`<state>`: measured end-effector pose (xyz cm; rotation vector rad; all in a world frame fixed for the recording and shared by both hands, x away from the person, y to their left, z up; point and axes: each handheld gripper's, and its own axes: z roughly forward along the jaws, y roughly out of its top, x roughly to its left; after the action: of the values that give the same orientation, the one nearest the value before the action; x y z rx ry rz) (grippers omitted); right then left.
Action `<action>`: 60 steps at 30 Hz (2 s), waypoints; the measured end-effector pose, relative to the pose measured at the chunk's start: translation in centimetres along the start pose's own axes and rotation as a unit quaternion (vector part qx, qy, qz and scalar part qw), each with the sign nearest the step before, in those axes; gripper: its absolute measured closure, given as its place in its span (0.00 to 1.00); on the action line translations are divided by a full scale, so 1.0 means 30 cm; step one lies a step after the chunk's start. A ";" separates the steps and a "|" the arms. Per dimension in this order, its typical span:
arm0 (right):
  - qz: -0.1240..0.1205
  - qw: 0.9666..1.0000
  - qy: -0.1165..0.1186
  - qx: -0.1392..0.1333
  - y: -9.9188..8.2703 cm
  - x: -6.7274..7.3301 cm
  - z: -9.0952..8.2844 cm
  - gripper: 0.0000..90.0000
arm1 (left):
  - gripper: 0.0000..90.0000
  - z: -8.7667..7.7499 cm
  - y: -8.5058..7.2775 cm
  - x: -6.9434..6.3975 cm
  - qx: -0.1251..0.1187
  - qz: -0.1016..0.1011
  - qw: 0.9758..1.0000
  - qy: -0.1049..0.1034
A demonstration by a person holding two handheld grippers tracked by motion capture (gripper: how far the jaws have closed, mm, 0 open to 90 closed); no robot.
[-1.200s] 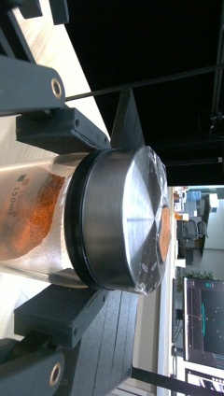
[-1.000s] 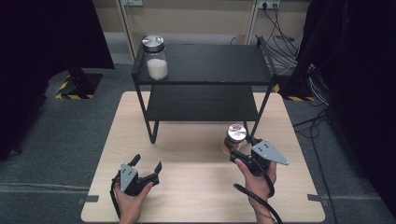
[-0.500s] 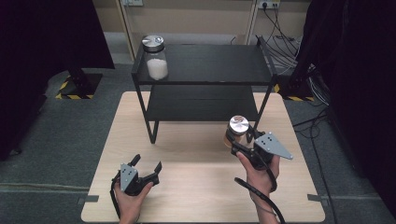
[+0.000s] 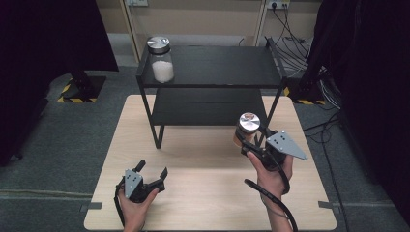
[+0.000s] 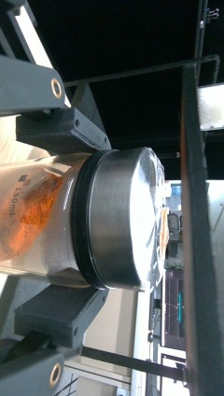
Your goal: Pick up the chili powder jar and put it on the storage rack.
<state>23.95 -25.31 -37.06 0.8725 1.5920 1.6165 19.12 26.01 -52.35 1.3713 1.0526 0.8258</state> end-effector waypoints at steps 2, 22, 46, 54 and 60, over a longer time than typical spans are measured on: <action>0.002 1.000 -0.001 -0.003 0.011 -0.002 0.001 0.36 | 0.09 0.000 0.000 0.000 0.000 -0.001 1.000 0.000; -0.004 1.000 -0.007 -0.020 0.111 -0.010 0.016 0.36 | 0.09 0.000 0.000 0.000 0.000 -0.002 1.000 0.000; -0.006 1.000 -0.009 -0.029 0.210 -0.023 0.029 0.36 | 0.09 0.000 0.001 -0.001 0.001 0.000 1.000 0.001; -0.009 0.999 -0.016 -0.037 0.244 -0.016 0.040 0.36 | 0.09 0.000 0.000 0.000 0.000 -0.001 1.000 0.000; -0.017 0.999 -0.019 -0.041 0.276 -0.009 0.048 0.36 | 0.09 0.000 0.000 0.000 0.000 -0.002 1.000 0.000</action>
<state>25.14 -24.82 -28.75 0.8244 1.4959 1.6191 19.12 26.01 -52.36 1.3676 1.0558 0.8234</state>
